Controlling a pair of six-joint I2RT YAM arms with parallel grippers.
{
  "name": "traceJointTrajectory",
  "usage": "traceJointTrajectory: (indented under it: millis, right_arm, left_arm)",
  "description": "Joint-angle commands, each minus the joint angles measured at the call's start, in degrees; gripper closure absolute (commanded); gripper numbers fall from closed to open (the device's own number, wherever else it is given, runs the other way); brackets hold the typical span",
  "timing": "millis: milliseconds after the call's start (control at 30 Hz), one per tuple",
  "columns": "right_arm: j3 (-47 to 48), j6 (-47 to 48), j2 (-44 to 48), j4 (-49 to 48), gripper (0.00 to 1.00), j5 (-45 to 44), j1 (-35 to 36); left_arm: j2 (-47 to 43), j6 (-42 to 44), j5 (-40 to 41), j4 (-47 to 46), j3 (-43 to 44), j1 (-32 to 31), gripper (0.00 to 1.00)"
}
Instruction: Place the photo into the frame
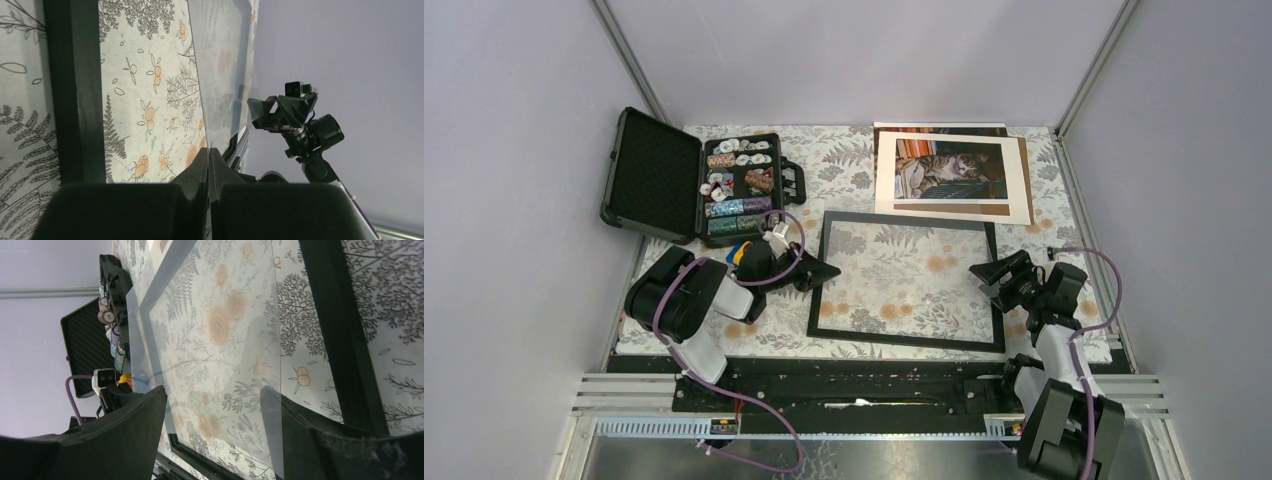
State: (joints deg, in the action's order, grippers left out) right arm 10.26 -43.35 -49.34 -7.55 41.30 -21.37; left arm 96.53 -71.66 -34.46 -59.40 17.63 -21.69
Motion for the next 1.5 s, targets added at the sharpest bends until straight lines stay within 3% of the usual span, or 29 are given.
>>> traceJointTrajectory:
  millis: [0, 300, 567, 867, 967, 1167, 1467]
  right_arm:
    - [3.76, 4.04, -3.54, -3.28, 0.26, 4.71, 0.27]
    - [5.19, 5.14, -7.05, 4.39, 0.45, 3.0, 0.27]
    - [7.37, 7.02, -4.41, 18.31, 0.48, -4.38, 0.27]
    - [8.63, 5.59, 1.42, 25.37, 0.48, -4.97, 0.23]
    - [9.03, 7.08, 3.4, 28.27, 0.55, -4.09, 0.2]
    - [10.07, 6.37, 5.87, 35.84, 0.55, -6.14, 0.27]
    - [12.25, 2.91, 12.26, 47.1, 0.89, -14.12, 0.22]
  left_arm:
    - [0.22, 2.48, -6.57, -1.01, 2.07, 0.96, 1.0]
    - [-4.4, 4.03, -6.73, 7.99, 2.94, 1.04, 1.0]
    - [-6.76, 7.29, -8.72, 20.56, 5.32, 1.18, 1.0]
    - [-7.78, 4.34, -12.52, 21.14, 4.52, 2.06, 1.0]
    - [-8.69, 5.08, -12.62, 22.96, 4.61, 2.67, 1.0]
    - [-8.41, 5.45, -14.31, 24.98, 4.89, 3.48, 1.0]
    - [-8.74, 7.85, -14.48, 29.75, 5.97, 3.69, 0.98]
